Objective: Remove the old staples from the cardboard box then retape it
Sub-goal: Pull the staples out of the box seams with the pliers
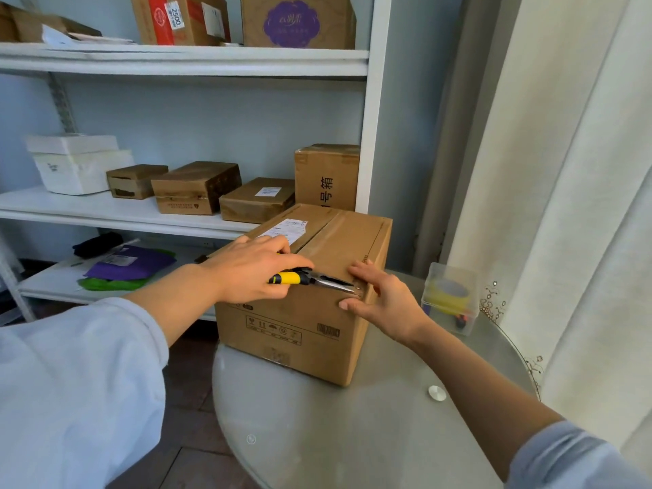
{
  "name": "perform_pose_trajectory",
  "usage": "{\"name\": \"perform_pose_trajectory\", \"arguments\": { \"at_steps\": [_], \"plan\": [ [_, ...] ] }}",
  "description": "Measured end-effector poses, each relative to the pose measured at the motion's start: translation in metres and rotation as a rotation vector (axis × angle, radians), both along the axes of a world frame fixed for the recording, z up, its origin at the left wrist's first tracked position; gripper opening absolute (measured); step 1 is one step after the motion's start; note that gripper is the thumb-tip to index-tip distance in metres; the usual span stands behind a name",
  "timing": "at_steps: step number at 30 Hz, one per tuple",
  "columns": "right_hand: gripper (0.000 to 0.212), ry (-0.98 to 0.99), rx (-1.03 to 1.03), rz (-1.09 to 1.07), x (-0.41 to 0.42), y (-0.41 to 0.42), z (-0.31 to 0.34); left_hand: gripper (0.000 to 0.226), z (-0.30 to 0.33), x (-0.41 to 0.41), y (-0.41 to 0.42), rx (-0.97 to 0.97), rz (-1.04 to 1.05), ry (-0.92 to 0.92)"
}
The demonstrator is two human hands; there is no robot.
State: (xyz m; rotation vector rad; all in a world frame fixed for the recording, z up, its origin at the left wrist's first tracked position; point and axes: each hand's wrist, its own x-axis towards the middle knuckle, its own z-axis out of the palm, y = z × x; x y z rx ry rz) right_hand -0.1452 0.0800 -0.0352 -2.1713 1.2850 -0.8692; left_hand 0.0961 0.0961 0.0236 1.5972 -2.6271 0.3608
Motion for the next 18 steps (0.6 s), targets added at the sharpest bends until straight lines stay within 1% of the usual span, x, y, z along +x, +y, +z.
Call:
{"name": "perform_pose_trajectory", "arguments": {
  "at_steps": [3,6,10,14,18],
  "plan": [
    [0.07,0.029,-0.011,0.037,-0.004,-0.004,0.003,0.048,0.004,-0.001,-0.006,0.018,-0.01,0.013],
    [0.07,0.012,-0.01,0.067,-0.009,-0.006,0.002,0.049,0.006,-0.006,-0.011,0.009,-0.024,-0.007],
    [0.07,-0.001,0.013,0.081,-0.015,-0.015,-0.001,0.056,0.006,-0.013,-0.016,0.035,-0.02,-0.023],
    [0.07,0.005,0.051,0.114,-0.019,-0.025,0.0,0.059,0.007,-0.014,-0.021,-0.004,-0.028,-0.056],
    [0.069,0.001,0.083,0.137,-0.019,-0.031,0.002,0.068,0.004,-0.015,-0.023,0.0,-0.013,-0.073]
  ]
}}
